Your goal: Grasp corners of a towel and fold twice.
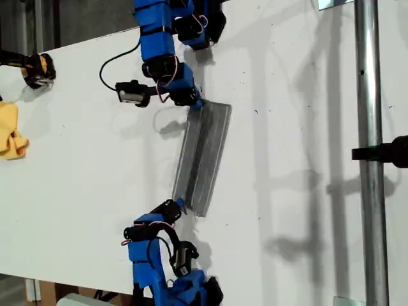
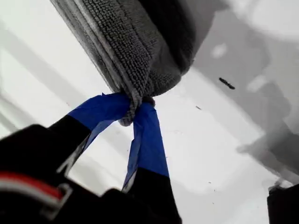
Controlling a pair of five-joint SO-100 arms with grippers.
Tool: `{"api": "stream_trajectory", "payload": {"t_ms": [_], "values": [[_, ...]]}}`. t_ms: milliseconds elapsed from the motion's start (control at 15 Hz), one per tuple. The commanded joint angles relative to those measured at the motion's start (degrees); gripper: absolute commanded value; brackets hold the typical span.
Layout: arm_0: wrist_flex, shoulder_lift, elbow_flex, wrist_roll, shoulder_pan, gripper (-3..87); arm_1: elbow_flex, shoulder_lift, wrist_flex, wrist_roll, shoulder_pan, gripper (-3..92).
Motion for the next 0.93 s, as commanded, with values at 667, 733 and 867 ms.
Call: {"api": "stream_trajectory", "payload": {"t_ms": [667,733,867], "values": [[-8.5,-5.1,13.1,-19.5,13.2,-0.9,1.6,-22.2,-16.2,10.3,-14.1,-0.2],[-8.7,-5.3,13.4,-20.3,12.0,0.6,2.5,-21.8,-15.7,10.5,-13.0,1.7],[-6.9,-4.6,13.4,-20.9,11.1,22.1,2.8,-20.7,-13.4,10.5,-12.3,27.3]]}}
